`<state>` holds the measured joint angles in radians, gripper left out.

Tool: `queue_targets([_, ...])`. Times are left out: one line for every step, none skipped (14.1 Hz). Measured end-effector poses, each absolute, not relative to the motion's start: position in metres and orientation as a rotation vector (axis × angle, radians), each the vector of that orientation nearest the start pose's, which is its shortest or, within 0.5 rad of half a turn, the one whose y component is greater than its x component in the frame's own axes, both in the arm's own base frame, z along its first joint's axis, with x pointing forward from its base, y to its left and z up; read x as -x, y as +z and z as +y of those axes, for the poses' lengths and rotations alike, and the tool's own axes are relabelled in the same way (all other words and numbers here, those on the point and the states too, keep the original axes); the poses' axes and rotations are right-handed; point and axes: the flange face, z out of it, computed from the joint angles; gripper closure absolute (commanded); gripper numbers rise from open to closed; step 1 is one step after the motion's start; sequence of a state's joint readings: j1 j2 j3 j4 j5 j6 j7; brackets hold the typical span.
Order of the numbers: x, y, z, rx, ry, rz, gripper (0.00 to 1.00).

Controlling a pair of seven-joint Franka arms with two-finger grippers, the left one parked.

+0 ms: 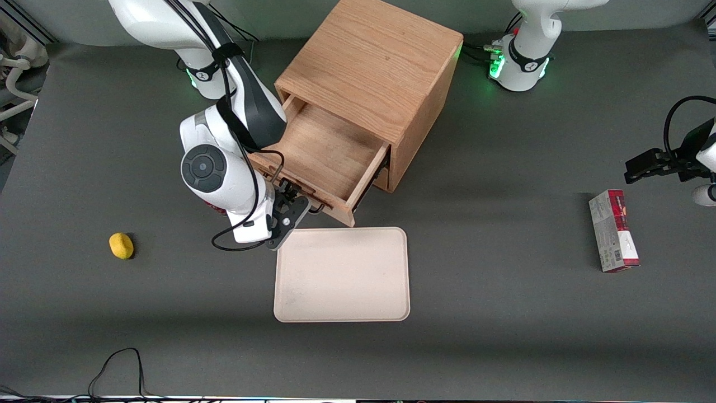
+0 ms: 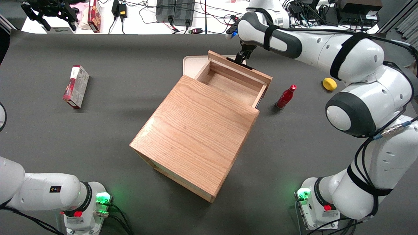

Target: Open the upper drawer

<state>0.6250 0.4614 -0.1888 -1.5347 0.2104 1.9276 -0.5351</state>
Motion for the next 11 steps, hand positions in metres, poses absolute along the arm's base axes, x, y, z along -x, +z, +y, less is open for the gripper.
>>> queue_targets([-0.604, 0.389, 0.314, 2.722, 0.079, -1.325, 0.00])
queue_targets([-0.610, 0.388, 0.307, 2.730, 0.076, -1.310, 0.00])
queue_targets([-0.617, 0.386, 0.298, 2.737, 0.072, -1.299, 0.00])
queue_targets([-0.624, 0.386, 0.290, 2.738, 0.066, -1.300, 0.00])
queue_targets([-0.629, 0.386, 0.284, 2.738, 0.059, -1.302, 0.00])
queue_targets([-0.634, 0.385, 0.280, 2.742, 0.055, -1.297, 0.00])
queue_targets([-0.637, 0.385, 0.277, 2.746, 0.055, -1.290, 0.00])
queue_targets([-0.638, 0.383, 0.274, 2.747, 0.063, -1.283, 0.00])
queue_targets([-0.639, 0.381, 0.273, 2.749, 0.067, -1.280, 0.00])
queue_targets([-0.639, 0.379, 0.272, 2.751, 0.070, -1.278, 0.00])
queue_targets([-0.640, 0.379, 0.272, 2.751, 0.070, -1.277, 0.00])
